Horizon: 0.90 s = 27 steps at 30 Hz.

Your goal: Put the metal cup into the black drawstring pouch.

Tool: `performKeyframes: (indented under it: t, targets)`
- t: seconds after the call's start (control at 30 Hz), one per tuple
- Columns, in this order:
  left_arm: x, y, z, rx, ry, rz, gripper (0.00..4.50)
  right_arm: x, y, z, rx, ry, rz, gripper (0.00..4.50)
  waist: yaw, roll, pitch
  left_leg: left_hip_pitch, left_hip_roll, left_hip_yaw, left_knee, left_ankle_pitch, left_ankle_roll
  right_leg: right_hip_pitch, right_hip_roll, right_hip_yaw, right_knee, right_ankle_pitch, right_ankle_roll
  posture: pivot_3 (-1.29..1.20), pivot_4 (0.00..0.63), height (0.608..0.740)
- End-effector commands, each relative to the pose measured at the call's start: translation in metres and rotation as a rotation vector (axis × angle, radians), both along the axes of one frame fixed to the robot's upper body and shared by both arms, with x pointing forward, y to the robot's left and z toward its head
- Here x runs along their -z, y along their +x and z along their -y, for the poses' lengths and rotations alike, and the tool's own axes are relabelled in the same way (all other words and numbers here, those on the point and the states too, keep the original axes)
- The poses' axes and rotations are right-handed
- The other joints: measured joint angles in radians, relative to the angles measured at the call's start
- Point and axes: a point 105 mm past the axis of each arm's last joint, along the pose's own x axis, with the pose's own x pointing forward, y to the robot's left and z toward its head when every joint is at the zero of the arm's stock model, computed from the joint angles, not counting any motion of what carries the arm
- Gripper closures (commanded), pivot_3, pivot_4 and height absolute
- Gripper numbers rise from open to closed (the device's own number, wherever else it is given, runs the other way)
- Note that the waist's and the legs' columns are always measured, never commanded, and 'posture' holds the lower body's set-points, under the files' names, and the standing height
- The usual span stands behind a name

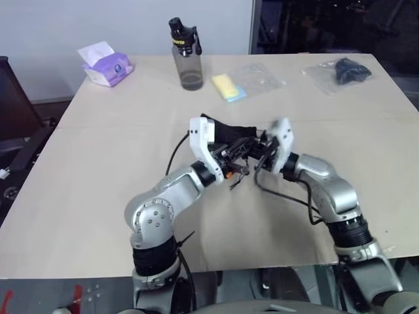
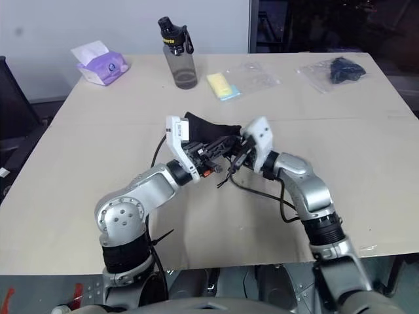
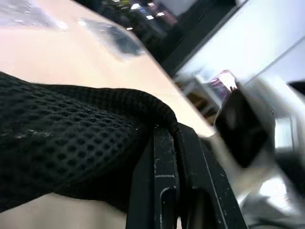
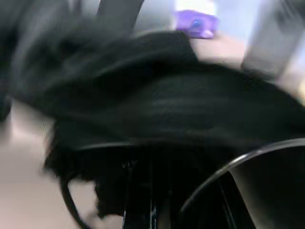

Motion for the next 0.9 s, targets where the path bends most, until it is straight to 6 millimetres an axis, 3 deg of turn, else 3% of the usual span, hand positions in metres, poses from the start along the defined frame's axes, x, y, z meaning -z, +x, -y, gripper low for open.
performKeyframes:
  t: [0.03,0.17,0.3,0.4,0.47,0.5,0.63,0.73,0.9]
  targets:
    - [-0.013,-0.006,0.010,0.058,0.003,0.062,4.50,0.017,-0.007,-0.008,-0.166,-0.360,0.366,4.47,0.000,0.000,0.000,0.000,0.000,0.000,0.000,0.000,0.000,0.000,0.000,0.000,0.000,0.000,0.000,0.00,0.150,0.740]
    - [-0.014,-0.001,0.013,0.064,0.045,0.096,4.50,0.021,-0.010,-0.005,-0.259,-0.416,0.449,4.47,0.004,-0.001,0.001,0.000,0.000,0.000,0.000,0.002,-0.003,0.000,0.000,0.000,0.000,0.000,0.000,0.00,0.150,0.740]
    - [-0.012,-0.004,0.016,0.092,0.070,0.121,4.50,0.006,0.003,-0.004,-0.112,-0.112,0.220,4.47,0.004,-0.002,0.001,0.000,0.001,0.000,0.000,0.002,-0.003,0.000,0.000,0.001,-0.001,0.000,0.000,0.00,0.150,0.740]
    - [-0.008,-0.003,0.012,0.078,0.084,0.118,4.50,0.001,0.001,-0.001,-0.102,-0.025,0.110,4.47,0.005,-0.001,0.001,0.000,0.001,0.000,0.000,0.001,-0.003,0.000,0.000,0.002,-0.001,0.000,-0.001,0.00,0.150,0.740]
    - [-0.007,0.002,0.008,0.044,0.079,0.114,4.50,0.002,-0.002,0.001,-0.114,-0.029,0.083,3.80,0.006,-0.001,0.001,0.000,0.001,0.000,0.000,0.000,0.000,0.000,0.000,0.001,0.000,0.000,-0.001,0.00,0.150,0.740]
    - [-0.009,0.005,0.007,0.026,0.068,0.114,4.50,0.000,-0.005,0.002,-0.125,-0.022,0.082,3.68,0.006,-0.001,0.001,0.000,0.001,0.000,0.000,0.000,0.000,0.000,0.000,0.001,0.000,0.000,-0.001,0.00,0.150,0.740]
    - [-0.011,0.011,0.005,0.005,0.054,0.117,4.50,-0.011,-0.029,0.003,-0.223,0.002,0.089,1.88,0.007,-0.001,0.001,0.000,0.001,0.000,0.000,0.000,0.001,0.000,0.000,0.001,-0.001,0.000,-0.001,0.00,0.150,0.740]
    - [-0.007,0.016,0.003,-0.022,0.081,0.119,4.50,-0.020,-0.045,0.013,-0.260,-0.018,0.111,1.88,0.007,-0.001,0.001,-0.001,0.001,-0.001,0.000,-0.001,0.001,0.000,0.000,0.001,-0.001,0.000,0.000,0.00,0.150,0.740]
    - [-0.013,0.021,-0.002,-0.063,0.041,0.126,4.50,-0.044,-0.045,0.037,-0.216,0.000,0.188,1.88,0.007,-0.001,0.001,0.000,0.000,0.000,0.000,-0.001,0.001,0.000,0.000,0.001,0.000,0.000,0.000,0.00,0.150,0.740]
